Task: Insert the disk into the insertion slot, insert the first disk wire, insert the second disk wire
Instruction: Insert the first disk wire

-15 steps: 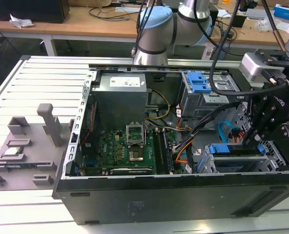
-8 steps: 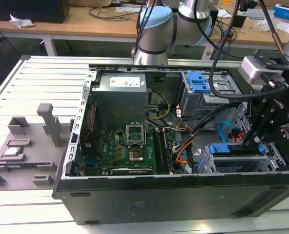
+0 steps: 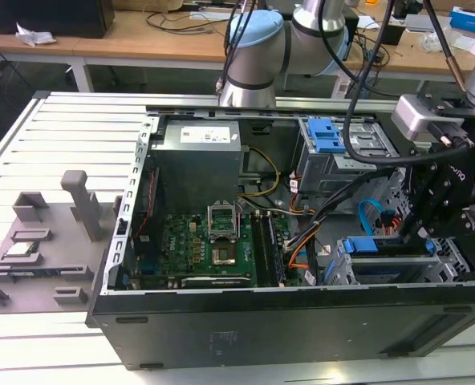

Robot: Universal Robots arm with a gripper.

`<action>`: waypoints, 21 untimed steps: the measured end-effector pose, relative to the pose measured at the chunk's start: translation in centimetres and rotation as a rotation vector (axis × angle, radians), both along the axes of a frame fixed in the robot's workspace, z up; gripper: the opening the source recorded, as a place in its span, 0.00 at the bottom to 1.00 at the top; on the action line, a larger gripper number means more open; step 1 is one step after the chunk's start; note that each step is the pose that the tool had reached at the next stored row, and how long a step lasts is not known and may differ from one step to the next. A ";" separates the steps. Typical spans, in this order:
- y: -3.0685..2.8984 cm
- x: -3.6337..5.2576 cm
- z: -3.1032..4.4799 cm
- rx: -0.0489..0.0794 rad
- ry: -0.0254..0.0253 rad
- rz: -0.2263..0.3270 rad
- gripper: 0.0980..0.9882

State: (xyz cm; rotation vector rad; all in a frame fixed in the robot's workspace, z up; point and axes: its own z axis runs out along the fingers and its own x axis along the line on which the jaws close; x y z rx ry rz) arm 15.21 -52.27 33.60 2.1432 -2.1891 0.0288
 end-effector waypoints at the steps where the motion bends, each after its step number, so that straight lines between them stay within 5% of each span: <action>1: 0.00 0.00 0.02 0.000 0.0000 0.000 0.16; 8: 0.34 0.00 3.25 -0.001 0.0000 0.000 0.16; 12: 0.74 0.00 4.19 -0.001 0.0000 0.000 0.15; 15: 0.82 0.01 4.88 0.000 0.0000 0.000 0.01; 21: 0.82 0.00 4.93 -0.001 0.0000 0.000 0.01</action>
